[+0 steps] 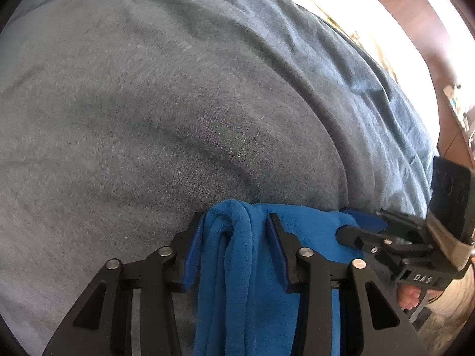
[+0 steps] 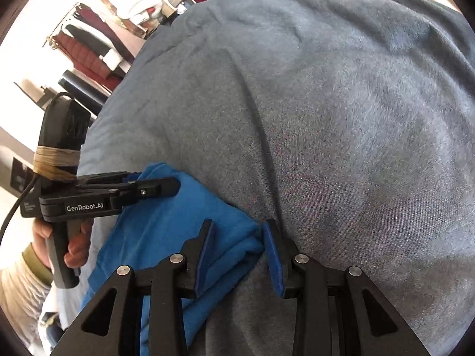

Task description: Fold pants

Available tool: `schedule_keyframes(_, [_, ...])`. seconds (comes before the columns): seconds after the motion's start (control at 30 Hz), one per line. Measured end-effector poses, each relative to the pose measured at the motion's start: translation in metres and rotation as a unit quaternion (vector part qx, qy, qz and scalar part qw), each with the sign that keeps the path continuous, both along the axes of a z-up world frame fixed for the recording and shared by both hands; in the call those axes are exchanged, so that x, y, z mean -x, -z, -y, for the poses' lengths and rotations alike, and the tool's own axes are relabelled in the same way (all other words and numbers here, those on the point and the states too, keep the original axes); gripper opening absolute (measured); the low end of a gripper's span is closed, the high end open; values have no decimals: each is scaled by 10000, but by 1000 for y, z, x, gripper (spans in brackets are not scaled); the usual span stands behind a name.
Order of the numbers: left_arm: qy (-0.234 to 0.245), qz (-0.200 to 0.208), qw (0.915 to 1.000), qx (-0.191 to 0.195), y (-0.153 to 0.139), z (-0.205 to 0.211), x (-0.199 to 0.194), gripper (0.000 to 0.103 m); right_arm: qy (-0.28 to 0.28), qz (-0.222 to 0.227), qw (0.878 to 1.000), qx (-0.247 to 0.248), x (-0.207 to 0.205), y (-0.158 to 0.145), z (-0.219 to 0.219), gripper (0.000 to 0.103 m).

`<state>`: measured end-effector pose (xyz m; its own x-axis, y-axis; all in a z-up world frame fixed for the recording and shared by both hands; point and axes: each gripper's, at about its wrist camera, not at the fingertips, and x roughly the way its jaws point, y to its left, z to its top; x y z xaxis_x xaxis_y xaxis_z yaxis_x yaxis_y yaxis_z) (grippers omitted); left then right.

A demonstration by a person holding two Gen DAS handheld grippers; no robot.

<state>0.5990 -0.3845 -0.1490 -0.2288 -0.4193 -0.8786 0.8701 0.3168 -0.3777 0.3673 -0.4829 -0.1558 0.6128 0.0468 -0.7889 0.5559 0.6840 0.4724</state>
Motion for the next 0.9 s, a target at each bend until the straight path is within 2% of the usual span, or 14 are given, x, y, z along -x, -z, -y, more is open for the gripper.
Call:
schedule_keyframes(0.07, [-14, -57, 10000, 23, 0, 0, 1, 29, -27, -10, 10000, -46, -2, 2, 2, 33])
schedule_keyframes(0.17, [-14, -69, 10000, 68, -7, -2, 3, 24, -57, -21, 10000, -23, -5, -1, 0, 28])
schedule_keyframes(0.3, [6, 106, 9996, 267, -33, -10, 8, 23, -58, 25, 9999, 148, -5, -18, -4, 22])
schedule_keyframes(0.57, [-88, 513, 9950, 847, -95, -46, 24, 23, -229, 434, 9951, 858, 5, -85, -34, 21])
schedule_keyframes(0.73, [-240, 776, 9901, 1148, -131, -84, 39, 23, -479, 741, 9860, 1412, 14, -130, -71, 21])
schedule_keyframes(0.9, [-508, 902, 9856, 1339, -153, -131, 49, 23, -809, 955, 9767, 1745, 20, -161, -111, 21])
